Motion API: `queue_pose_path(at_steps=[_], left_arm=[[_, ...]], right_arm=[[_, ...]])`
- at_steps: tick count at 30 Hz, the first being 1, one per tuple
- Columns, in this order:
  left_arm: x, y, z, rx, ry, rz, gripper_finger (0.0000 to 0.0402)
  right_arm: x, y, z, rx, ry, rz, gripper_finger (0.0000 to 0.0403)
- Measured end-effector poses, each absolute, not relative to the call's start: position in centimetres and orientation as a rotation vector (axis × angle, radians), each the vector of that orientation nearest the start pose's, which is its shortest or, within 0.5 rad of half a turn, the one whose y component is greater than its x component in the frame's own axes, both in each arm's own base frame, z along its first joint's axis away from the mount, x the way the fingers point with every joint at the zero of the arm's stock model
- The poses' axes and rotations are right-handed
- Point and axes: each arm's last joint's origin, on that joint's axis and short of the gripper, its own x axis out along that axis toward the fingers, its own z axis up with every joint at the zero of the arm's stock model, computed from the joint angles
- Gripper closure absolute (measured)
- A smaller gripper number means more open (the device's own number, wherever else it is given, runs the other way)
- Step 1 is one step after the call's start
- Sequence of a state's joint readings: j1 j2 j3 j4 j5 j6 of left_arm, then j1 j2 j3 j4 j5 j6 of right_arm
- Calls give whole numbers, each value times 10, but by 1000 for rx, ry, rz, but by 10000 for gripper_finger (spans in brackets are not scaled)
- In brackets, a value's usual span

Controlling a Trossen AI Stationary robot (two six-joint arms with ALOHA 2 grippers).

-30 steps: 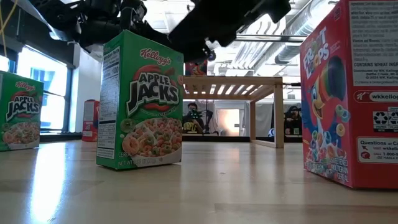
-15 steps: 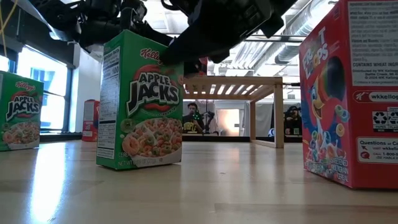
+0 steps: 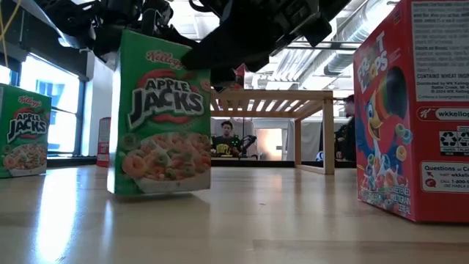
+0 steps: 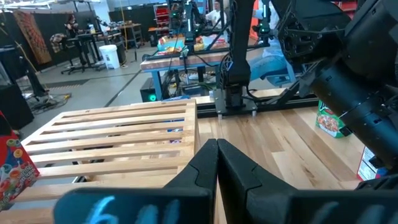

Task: Stack cereal on shelf
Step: Put the middle green cereal box on the shelf

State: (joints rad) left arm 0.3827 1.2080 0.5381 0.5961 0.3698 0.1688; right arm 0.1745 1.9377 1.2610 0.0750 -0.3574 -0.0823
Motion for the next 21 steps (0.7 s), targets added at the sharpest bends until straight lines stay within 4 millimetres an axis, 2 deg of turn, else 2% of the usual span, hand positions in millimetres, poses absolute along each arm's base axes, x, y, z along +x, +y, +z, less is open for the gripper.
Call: queue_pose_path(at_steps=[3, 6, 11, 16, 21], left_arm=[[236, 84, 238, 141, 71, 14, 401], [236, 85, 238, 138, 73, 35, 401], [234, 89, 238, 105, 78, 90, 401], [226, 94, 244, 88, 73, 127, 401], [221, 96, 249, 84, 63, 136, 401]], right_arm=[[413, 83, 193, -6, 573, 535, 244], [410, 83, 204, -5, 551, 534, 244], [395, 74, 244, 8, 498, 510, 244], [358, 46, 302, -20, 463, 386, 244], [308, -3, 355, -71, 399, 199, 244]])
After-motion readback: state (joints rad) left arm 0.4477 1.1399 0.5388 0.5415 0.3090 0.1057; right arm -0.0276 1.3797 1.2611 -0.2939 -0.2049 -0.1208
